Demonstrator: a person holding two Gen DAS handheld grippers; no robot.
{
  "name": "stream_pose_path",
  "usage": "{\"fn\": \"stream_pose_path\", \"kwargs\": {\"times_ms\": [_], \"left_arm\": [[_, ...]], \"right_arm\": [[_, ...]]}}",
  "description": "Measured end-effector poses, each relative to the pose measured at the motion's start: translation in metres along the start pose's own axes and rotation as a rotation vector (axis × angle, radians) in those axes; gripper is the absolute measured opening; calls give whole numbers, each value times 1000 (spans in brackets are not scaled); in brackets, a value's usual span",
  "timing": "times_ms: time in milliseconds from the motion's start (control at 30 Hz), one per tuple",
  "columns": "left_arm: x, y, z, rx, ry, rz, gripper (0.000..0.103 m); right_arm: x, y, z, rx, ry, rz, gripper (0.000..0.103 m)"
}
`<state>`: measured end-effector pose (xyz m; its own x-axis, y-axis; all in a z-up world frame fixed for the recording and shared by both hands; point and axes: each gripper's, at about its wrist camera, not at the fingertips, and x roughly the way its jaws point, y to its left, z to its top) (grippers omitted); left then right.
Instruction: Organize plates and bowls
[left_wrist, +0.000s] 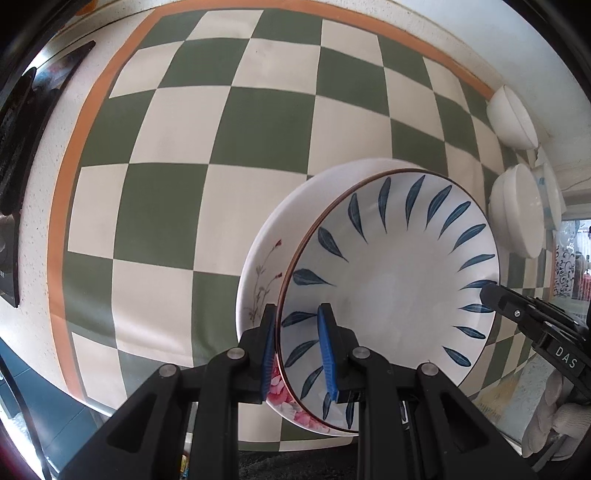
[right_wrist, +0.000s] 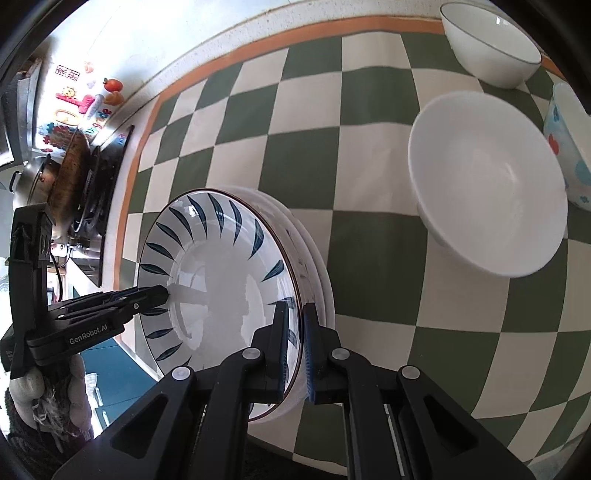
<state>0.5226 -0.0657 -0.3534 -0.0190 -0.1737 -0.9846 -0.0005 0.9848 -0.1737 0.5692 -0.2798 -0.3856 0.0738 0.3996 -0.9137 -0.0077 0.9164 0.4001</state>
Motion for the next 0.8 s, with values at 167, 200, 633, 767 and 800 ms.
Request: {"fn": "stream_pose_path", "kwargs": {"times_ms": [167,200,633,767,800], "left_arm": [[4,2,0,6,15,-1,19],[5,1,0,9,18,-1,19],[7,-3,15,16,70,-19,23],[8,2,20,3,92,-33,23],[7,5,21,-2,94,-38,23]], "right_arm": [[6,3,-4,2,11,-7,9],[7,3,-5,7,11,-11,9],[14,-4,0,90,39,-11,9],[13,0,1,106,45,-41,10],[13,1,2,106,44,-47,10]]}}
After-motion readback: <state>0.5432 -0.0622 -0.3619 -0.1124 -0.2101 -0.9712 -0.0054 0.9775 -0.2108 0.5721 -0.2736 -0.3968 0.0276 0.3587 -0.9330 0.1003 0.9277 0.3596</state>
